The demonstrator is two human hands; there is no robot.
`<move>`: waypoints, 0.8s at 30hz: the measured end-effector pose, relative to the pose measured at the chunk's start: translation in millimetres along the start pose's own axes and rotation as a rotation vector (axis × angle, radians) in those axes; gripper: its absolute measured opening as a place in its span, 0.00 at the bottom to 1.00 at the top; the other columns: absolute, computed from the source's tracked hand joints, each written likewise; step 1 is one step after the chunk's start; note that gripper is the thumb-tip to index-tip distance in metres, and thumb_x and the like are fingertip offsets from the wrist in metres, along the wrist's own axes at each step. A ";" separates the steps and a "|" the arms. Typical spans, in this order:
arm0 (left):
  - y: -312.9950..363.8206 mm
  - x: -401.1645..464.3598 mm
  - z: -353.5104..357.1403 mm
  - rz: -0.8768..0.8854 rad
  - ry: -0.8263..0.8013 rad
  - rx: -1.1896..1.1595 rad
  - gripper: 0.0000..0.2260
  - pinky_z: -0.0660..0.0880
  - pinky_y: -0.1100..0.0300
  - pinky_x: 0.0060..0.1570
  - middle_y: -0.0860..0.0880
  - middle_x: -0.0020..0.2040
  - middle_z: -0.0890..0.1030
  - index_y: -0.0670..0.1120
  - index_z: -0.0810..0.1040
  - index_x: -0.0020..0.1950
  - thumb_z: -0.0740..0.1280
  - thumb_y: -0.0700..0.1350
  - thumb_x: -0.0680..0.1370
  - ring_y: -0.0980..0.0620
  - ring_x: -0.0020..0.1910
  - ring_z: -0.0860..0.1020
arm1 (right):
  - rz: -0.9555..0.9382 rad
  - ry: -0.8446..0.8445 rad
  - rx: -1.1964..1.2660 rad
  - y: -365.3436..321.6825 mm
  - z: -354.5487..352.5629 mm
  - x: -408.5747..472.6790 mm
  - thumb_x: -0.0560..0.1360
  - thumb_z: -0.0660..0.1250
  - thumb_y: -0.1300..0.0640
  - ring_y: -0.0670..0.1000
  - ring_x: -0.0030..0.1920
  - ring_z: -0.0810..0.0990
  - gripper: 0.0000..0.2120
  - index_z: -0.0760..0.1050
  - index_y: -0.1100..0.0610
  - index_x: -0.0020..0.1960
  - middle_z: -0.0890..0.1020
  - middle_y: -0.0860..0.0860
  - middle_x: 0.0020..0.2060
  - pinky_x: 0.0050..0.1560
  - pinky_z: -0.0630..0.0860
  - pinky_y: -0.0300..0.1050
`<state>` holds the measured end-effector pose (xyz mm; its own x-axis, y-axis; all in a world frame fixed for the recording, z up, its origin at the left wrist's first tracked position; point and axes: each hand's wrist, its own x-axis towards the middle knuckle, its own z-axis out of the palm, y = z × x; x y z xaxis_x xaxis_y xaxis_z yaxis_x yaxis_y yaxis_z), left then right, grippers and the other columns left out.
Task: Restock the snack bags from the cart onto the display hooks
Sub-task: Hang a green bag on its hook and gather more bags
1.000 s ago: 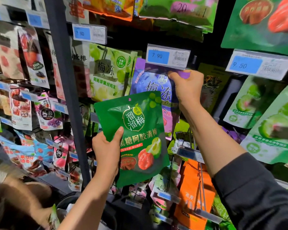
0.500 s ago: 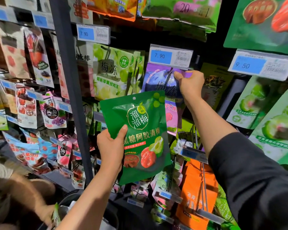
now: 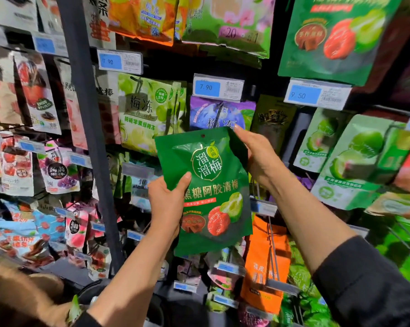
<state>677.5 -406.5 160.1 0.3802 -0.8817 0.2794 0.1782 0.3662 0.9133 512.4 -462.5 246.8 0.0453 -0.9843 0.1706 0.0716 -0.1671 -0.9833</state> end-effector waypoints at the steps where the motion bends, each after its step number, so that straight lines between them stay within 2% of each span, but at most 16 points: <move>1: 4.4 -1.9 4.0 -0.007 -0.035 -0.028 0.07 0.78 0.58 0.42 0.56 0.36 0.85 0.47 0.81 0.41 0.69 0.36 0.75 0.54 0.39 0.83 | 0.004 -0.022 0.049 -10.5 -2.1 -11.6 0.70 0.71 0.45 0.46 0.35 0.81 0.13 0.81 0.56 0.40 0.84 0.51 0.35 0.36 0.75 0.38; 3: 15.4 -5.6 14.4 -0.018 -0.106 -0.073 0.05 0.79 0.54 0.45 0.51 0.40 0.85 0.45 0.82 0.44 0.69 0.36 0.75 0.48 0.42 0.83 | -0.048 -0.029 0.080 -30.0 -10.4 -30.4 0.70 0.72 0.49 0.43 0.37 0.82 0.07 0.81 0.52 0.40 0.84 0.46 0.35 0.38 0.78 0.37; 4: 20.5 -7.3 20.3 -0.019 -0.138 -0.087 0.05 0.80 0.54 0.46 0.50 0.41 0.85 0.45 0.82 0.44 0.69 0.36 0.75 0.47 0.43 0.83 | -0.087 -0.023 0.043 -39.0 -14.8 -39.9 0.70 0.73 0.54 0.44 0.36 0.82 0.03 0.81 0.53 0.40 0.84 0.47 0.35 0.37 0.80 0.39; 6: 32.8 -9.4 34.4 0.007 -0.200 -0.094 0.04 0.80 0.54 0.45 0.49 0.42 0.85 0.43 0.82 0.46 0.70 0.36 0.75 0.49 0.42 0.83 | -0.162 0.076 -0.067 -58.0 -23.5 -53.6 0.71 0.73 0.63 0.48 0.33 0.83 0.03 0.80 0.58 0.40 0.84 0.51 0.33 0.35 0.81 0.42; 7: 39.7 -8.4 41.8 0.034 -0.228 -0.084 0.04 0.80 0.53 0.46 0.48 0.44 0.85 0.42 0.82 0.48 0.70 0.37 0.75 0.48 0.44 0.83 | -0.199 0.149 -0.107 -69.2 -27.8 -58.2 0.71 0.73 0.65 0.50 0.32 0.82 0.03 0.79 0.63 0.43 0.84 0.53 0.33 0.34 0.80 0.44; 9: 61.5 -4.5 59.1 0.087 -0.301 -0.065 0.06 0.80 0.51 0.49 0.46 0.47 0.85 0.41 0.81 0.51 0.71 0.40 0.75 0.46 0.47 0.83 | -0.275 0.251 -0.181 -97.2 -35.6 -65.7 0.70 0.74 0.63 0.54 0.35 0.81 0.13 0.78 0.70 0.49 0.83 0.60 0.36 0.38 0.78 0.48; 10: 74.3 -1.3 68.0 0.120 -0.344 -0.055 0.06 0.80 0.53 0.48 0.46 0.46 0.85 0.42 0.81 0.51 0.71 0.41 0.75 0.46 0.47 0.83 | -0.318 0.277 -0.212 -112.7 -38.5 -68.7 0.70 0.75 0.62 0.54 0.35 0.80 0.12 0.79 0.69 0.47 0.83 0.61 0.37 0.39 0.77 0.49; 12: 104.3 7.0 86.2 0.244 -0.397 0.022 0.06 0.78 0.63 0.46 0.51 0.45 0.84 0.44 0.80 0.51 0.70 0.43 0.76 0.50 0.47 0.82 | -0.396 0.317 -0.241 -147.8 -47.1 -71.0 0.71 0.73 0.64 0.51 0.30 0.80 0.02 0.81 0.63 0.41 0.83 0.54 0.31 0.35 0.77 0.43; 13: 119.5 12.8 95.3 0.302 -0.404 0.051 0.06 0.78 0.64 0.47 0.52 0.46 0.83 0.46 0.79 0.53 0.70 0.43 0.76 0.52 0.48 0.82 | -0.426 0.334 -0.229 -166.8 -50.4 -72.3 0.71 0.72 0.65 0.49 0.27 0.79 0.04 0.80 0.60 0.38 0.82 0.51 0.28 0.33 0.77 0.41; 15: 150.9 24.3 112.9 0.387 -0.415 0.039 0.12 0.78 0.56 0.53 0.52 0.50 0.83 0.47 0.75 0.57 0.71 0.45 0.76 0.51 0.51 0.82 | -0.487 0.389 -0.200 -204.1 -57.2 -71.7 0.71 0.72 0.66 0.48 0.26 0.79 0.07 0.79 0.59 0.35 0.81 0.48 0.25 0.34 0.79 0.45; 16: 165.3 31.3 121.2 0.459 -0.398 0.065 0.17 0.77 0.51 0.56 0.50 0.53 0.82 0.48 0.73 0.60 0.71 0.49 0.74 0.51 0.53 0.81 | -0.516 0.418 -0.181 -221.5 -61.5 -69.9 0.71 0.71 0.66 0.47 0.26 0.79 0.08 0.79 0.58 0.35 0.81 0.48 0.25 0.35 0.79 0.46; 18: 193.6 44.4 135.7 0.660 -0.339 0.231 0.28 0.74 0.50 0.61 0.50 0.60 0.79 0.49 0.70 0.66 0.67 0.57 0.69 0.50 0.60 0.78 | -0.561 0.454 -0.150 -253.5 -70.4 -64.4 0.72 0.70 0.67 0.45 0.25 0.79 0.07 0.79 0.59 0.37 0.81 0.47 0.24 0.31 0.79 0.41; 20: 221.4 55.6 148.0 0.891 -0.313 0.403 0.29 0.69 0.53 0.65 0.48 0.66 0.75 0.46 0.69 0.70 0.65 0.54 0.70 0.50 0.65 0.73 | -0.574 0.497 -0.138 -279.5 -77.6 -56.6 0.71 0.71 0.67 0.45 0.24 0.79 0.02 0.78 0.64 0.42 0.81 0.49 0.25 0.27 0.76 0.38; 21: 233.8 61.6 155.0 1.008 -0.305 0.497 0.29 0.66 0.55 0.67 0.46 0.68 0.73 0.44 0.68 0.71 0.64 0.52 0.71 0.48 0.67 0.70 | -0.565 0.519 -0.133 -289.8 -81.1 -51.5 0.71 0.72 0.67 0.46 0.24 0.79 0.05 0.77 0.64 0.44 0.80 0.51 0.27 0.27 0.76 0.40; 24: 262.6 83.2 177.6 1.244 -0.310 0.793 0.29 0.56 0.55 0.74 0.43 0.75 0.64 0.40 0.64 0.74 0.64 0.49 0.75 0.46 0.75 0.61 | -0.548 0.561 -0.135 -310.7 -92.1 -26.9 0.70 0.74 0.66 0.52 0.31 0.79 0.11 0.70 0.61 0.39 0.77 0.55 0.33 0.37 0.79 0.50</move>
<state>594.7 -436.5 475.8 -0.3038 -0.2019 0.9311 -0.6656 0.7442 -0.0558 397.1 -389.3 541.9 -0.4728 -0.6354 0.6106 -0.1845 -0.6062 -0.7737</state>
